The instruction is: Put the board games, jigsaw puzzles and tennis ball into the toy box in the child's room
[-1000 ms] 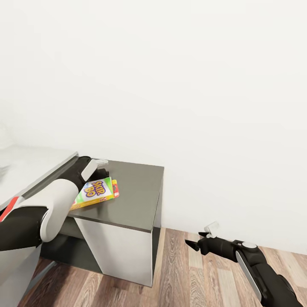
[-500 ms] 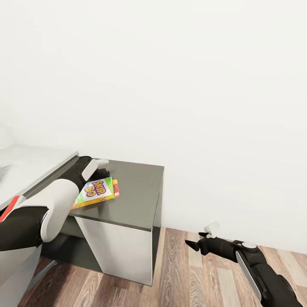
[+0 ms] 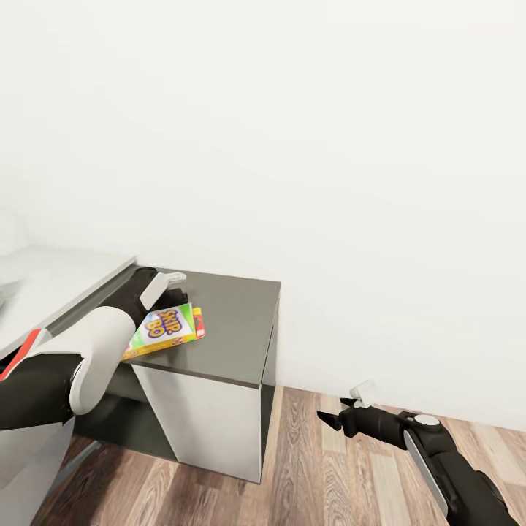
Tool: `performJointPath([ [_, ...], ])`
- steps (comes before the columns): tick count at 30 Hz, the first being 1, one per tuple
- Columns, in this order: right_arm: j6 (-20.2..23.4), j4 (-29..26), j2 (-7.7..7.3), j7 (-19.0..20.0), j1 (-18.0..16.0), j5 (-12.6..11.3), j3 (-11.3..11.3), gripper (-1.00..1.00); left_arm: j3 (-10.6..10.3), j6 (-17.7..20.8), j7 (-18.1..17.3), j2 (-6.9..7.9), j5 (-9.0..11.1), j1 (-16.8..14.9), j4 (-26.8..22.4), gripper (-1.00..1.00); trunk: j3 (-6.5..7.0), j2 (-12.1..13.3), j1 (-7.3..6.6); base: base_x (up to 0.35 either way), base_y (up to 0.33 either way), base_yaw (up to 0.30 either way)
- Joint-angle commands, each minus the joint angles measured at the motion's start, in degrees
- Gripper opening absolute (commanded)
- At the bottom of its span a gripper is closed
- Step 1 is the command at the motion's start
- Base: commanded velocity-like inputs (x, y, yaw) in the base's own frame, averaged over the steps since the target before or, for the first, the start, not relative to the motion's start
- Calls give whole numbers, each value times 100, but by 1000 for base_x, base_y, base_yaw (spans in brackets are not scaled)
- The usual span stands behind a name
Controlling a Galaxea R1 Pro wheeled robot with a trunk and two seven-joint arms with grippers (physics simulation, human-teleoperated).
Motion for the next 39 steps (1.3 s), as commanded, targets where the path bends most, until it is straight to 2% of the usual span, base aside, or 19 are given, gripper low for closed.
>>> performJointPath([
  [1,45,-5,-4,-3,-3,-32,7,100,-18,18,43,2,60,-2,-9,100,-5,-3,-1,-52,0,0],
  [9,45,-5,-4,4,-3,-32,7,100,-25,13,43,-8,65,-2,-9,100,-5,-3,-1,-128,0,0],
  [39,45,-5,-4,4,-3,-32,7,100,-27,13,43,-46,60,-2,-9,100,-5,-3,-1,-13,0,0],
])
